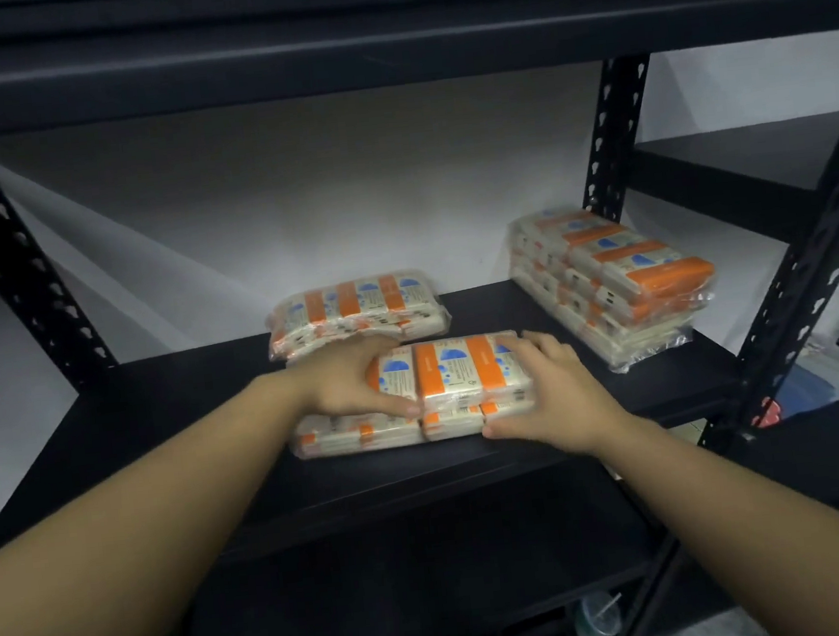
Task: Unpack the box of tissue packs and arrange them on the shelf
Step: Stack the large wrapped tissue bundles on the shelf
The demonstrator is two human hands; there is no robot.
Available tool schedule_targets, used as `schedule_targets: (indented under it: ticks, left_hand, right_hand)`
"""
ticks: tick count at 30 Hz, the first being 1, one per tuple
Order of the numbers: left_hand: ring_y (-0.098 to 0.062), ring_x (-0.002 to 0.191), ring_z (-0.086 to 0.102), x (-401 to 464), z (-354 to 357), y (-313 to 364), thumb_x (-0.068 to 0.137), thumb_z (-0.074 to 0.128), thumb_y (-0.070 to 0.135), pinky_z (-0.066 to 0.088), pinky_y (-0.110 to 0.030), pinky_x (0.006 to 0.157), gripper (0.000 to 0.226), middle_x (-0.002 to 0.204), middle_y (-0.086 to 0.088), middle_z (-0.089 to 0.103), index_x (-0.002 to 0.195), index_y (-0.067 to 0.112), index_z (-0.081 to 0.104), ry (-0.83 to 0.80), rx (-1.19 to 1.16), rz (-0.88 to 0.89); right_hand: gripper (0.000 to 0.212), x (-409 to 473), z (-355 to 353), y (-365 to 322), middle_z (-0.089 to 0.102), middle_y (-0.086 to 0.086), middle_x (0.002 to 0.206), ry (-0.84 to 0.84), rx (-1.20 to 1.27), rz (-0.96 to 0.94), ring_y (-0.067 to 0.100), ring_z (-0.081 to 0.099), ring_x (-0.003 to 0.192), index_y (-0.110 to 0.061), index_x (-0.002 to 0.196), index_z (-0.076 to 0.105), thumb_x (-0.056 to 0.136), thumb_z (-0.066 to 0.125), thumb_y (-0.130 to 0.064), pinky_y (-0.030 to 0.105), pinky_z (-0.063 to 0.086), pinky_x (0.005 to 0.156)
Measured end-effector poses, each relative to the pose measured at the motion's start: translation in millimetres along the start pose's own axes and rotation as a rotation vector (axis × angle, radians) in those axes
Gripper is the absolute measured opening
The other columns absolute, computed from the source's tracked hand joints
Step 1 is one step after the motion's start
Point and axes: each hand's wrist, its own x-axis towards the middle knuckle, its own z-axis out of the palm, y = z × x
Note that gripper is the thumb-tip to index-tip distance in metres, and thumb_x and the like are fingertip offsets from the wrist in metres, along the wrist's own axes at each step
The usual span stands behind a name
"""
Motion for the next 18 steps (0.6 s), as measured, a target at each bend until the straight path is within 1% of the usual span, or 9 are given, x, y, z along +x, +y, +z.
schedule_targets:
  ticks: [2,4,7,8,10,11,13,16,18]
  left_hand:
    - [-0.01,0.137,0.048,-8,-8,-21,0.059,0.078,0.086,0.039,-0.043,0.117,0.113,0.153,0.022,0.046,0.154,0.05,0.028,-0.077,-0.031,-0.007]
    - [-0.008,0.135,0.048,-12,-14,-27,0.057,0.084,0.08,0.039,-0.042,0.117,0.117,0.15,0.025,0.047,0.153,0.053,0.024,-0.134,-0.019,-0.016]
    - [-0.012,0.132,0.049,-11,-17,-18,0.051,0.094,0.067,0.039,-0.042,0.115,0.128,0.147,0.02,0.048,0.154,0.049,0.02,-0.206,0.019,-0.022]
    - [-0.014,0.13,0.049,-11,-16,-14,0.051,0.095,0.062,0.04,-0.042,0.114,0.13,0.146,0.017,0.048,0.154,0.046,0.017,-0.216,0.053,-0.031]
    - [-0.018,0.125,0.049,-11,-15,-9,0.055,0.093,0.055,0.042,-0.041,0.109,0.129,0.143,0.009,0.047,0.155,0.043,0.012,-0.201,0.123,-0.04]
    - [-0.019,0.123,0.049,-12,-13,-9,0.057,0.09,0.054,0.044,-0.041,0.107,0.127,0.141,0.006,0.048,0.155,0.042,0.01,-0.181,0.15,-0.032]
    - [-0.02,0.116,0.052,-16,-10,-9,0.059,0.087,0.054,0.047,-0.039,0.101,0.124,0.136,0.002,0.049,0.154,0.039,0.01,-0.129,0.191,-0.007]
    - [-0.018,0.104,0.054,-24,-3,-7,0.061,0.084,0.056,0.05,-0.035,0.09,0.115,0.126,0.001,0.051,0.149,0.034,0.013,-0.022,0.24,0.024]
    - [-0.018,0.102,0.054,-29,4,-4,0.06,0.082,0.059,0.051,-0.038,0.09,0.113,0.121,0.003,0.05,0.147,0.033,0.014,0.058,0.262,0.039]
  right_hand:
    - [0.117,16,-8,-16,0.018,-0.001,0.166,-0.098,-0.14,-0.066,0.024,0.016,0.152,-0.045,0.156,0.025,0.059,0.084,-0.07,0.053,0.025,0.122]
    - [0.123,36,-13,-33,0.014,0.003,0.169,-0.209,-0.275,-0.127,0.028,0.01,0.155,-0.045,0.158,0.019,0.057,0.083,-0.072,0.056,0.018,0.124]
    - [0.14,66,-15,-59,0.017,0.0,0.167,-0.424,-0.453,-0.169,0.029,0.017,0.152,-0.04,0.161,0.004,0.051,0.086,-0.07,0.059,0.018,0.123]
    - [0.146,73,-15,-67,0.017,-0.001,0.167,-0.495,-0.488,-0.16,0.029,0.019,0.151,-0.04,0.16,-0.002,0.048,0.088,-0.068,0.06,0.018,0.122]
    - [0.149,82,-13,-79,0.02,0.0,0.166,-0.584,-0.537,-0.144,0.029,0.026,0.147,-0.044,0.158,-0.008,0.047,0.089,-0.064,0.06,0.024,0.12]
    - [0.147,84,-10,-82,0.024,0.002,0.163,-0.59,-0.553,-0.147,0.029,0.03,0.144,-0.045,0.158,-0.007,0.048,0.089,-0.063,0.059,0.029,0.117]
    - [0.141,82,-6,-82,0.031,0.003,0.158,-0.541,-0.562,-0.171,0.029,0.037,0.137,-0.044,0.157,-0.003,0.051,0.087,-0.062,0.056,0.036,0.112]
    - [0.127,70,-2,-73,0.036,0.002,0.152,-0.405,-0.52,-0.21,0.028,0.042,0.131,-0.04,0.156,0.006,0.056,0.08,-0.064,0.055,0.037,0.109]
    - [0.115,57,2,-67,0.043,-0.001,0.142,-0.308,-0.474,-0.232,0.025,0.046,0.124,-0.037,0.152,0.016,0.059,0.079,-0.064,0.05,0.037,0.108]
